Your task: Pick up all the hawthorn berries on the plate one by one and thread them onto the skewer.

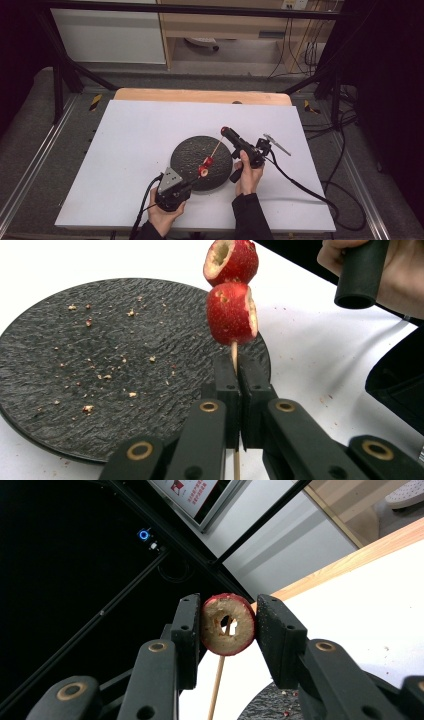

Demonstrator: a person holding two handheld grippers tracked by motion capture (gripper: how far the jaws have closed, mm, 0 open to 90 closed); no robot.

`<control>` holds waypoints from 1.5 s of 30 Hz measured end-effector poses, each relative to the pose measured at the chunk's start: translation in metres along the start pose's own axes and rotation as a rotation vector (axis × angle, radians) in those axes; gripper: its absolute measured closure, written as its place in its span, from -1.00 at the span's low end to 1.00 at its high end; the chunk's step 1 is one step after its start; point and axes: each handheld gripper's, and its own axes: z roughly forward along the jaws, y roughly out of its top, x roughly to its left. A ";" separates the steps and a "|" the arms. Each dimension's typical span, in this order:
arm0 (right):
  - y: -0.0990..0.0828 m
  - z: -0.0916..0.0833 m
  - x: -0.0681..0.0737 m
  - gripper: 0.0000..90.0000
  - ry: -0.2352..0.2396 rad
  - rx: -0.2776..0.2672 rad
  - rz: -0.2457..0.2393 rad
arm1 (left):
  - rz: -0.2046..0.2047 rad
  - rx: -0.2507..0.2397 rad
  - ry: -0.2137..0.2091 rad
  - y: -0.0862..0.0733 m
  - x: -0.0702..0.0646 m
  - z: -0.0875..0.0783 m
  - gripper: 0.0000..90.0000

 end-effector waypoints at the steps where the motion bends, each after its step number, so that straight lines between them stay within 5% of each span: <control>1: 0.000 0.000 0.000 0.42 -0.003 -0.001 -0.001 | -0.002 0.004 0.002 0.000 0.000 0.000 0.96; 16: -0.001 0.002 -0.002 0.42 -0.012 0.005 -0.006 | -0.016 0.020 0.009 -0.001 -0.004 0.007 0.96; 30: 0.003 0.003 -0.003 0.42 -0.021 -0.004 0.004 | -0.012 -0.029 0.021 0.000 -0.004 -0.001 0.97; 45: -0.005 0.002 -0.003 0.43 -0.014 0.057 -0.005 | -0.022 -0.029 0.026 0.015 -0.004 0.016 0.97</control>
